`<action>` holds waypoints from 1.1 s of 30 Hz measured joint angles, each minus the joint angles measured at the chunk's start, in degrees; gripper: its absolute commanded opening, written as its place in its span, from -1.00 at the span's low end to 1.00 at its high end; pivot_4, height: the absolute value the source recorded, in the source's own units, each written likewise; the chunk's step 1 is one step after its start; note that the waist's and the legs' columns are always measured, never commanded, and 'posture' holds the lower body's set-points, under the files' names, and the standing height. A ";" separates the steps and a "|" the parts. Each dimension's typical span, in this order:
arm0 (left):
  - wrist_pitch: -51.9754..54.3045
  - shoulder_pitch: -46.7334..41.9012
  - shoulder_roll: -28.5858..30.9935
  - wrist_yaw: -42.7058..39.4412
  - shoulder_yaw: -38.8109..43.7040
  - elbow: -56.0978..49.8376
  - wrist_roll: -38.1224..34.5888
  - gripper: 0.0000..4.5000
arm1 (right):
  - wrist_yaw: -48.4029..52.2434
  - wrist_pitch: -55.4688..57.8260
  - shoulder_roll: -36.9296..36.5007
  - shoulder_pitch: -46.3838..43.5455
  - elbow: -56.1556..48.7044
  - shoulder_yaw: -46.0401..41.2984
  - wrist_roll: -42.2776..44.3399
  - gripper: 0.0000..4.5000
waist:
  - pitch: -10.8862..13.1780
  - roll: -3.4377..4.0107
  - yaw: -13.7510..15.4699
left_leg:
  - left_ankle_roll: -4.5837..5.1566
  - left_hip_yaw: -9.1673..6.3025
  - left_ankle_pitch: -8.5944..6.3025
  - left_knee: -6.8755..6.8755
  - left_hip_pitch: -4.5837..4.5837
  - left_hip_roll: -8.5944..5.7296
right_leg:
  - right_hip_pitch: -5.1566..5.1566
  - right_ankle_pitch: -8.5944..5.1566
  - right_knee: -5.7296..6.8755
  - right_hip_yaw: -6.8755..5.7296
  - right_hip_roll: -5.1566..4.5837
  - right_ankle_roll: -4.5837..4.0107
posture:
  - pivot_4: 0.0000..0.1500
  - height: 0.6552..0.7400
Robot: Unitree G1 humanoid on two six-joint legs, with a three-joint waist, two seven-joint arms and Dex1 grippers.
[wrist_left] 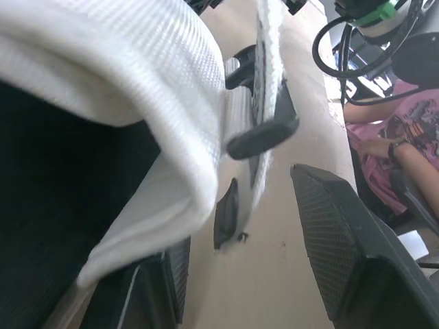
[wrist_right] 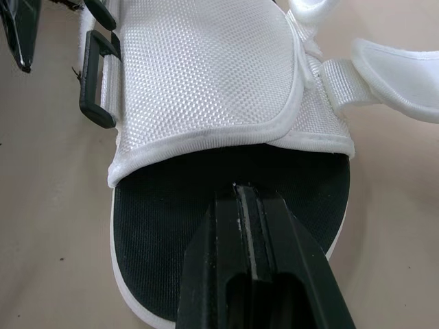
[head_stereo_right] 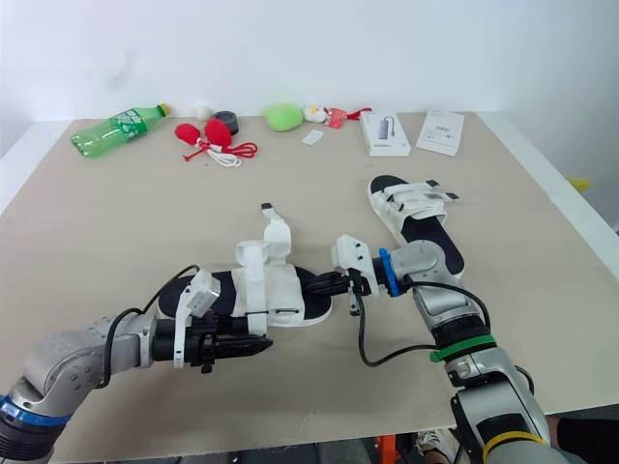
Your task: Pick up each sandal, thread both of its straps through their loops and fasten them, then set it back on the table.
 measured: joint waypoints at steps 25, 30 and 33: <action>-5.11 5.96 7.31 -5.52 1.21 -17.25 -0.60 -0.96 | 0.06 -0.16 -0.35 0.77 -0.87 -0.14 0.06 -1.00 | 0.00 0.01 0.03 | 0.03 0.00 -0.02 -0.05 0.00 0.00 | 0.03 -0.08 0.00 0.01 -0.02 0.00 | 1.00 1.00; -4.09 5.96 8.22 -5.08 2.22 -18.60 -3.68 -0.96 | 0.13 -0.23 -0.34 0.54 -0.57 -0.04 0.05 -1.00 | 0.00 0.01 0.03 | 0.03 -0.01 -0.02 -0.03 0.01 0.00 | 0.03 -0.08 0.00 0.01 -0.01 -0.01 | 1.00 1.00; -3.49 5.96 9.84 -5.16 3.13 -18.69 -4.38 -0.96 | 0.13 -0.31 -0.35 0.54 -0.55 -0.01 0.04 -1.00 | 0.00 0.01 0.02 | 0.03 0.00 -0.02 -0.02 0.01 0.00 | 0.03 -0.08 0.00 0.01 -0.02 -0.01 | 1.00 1.00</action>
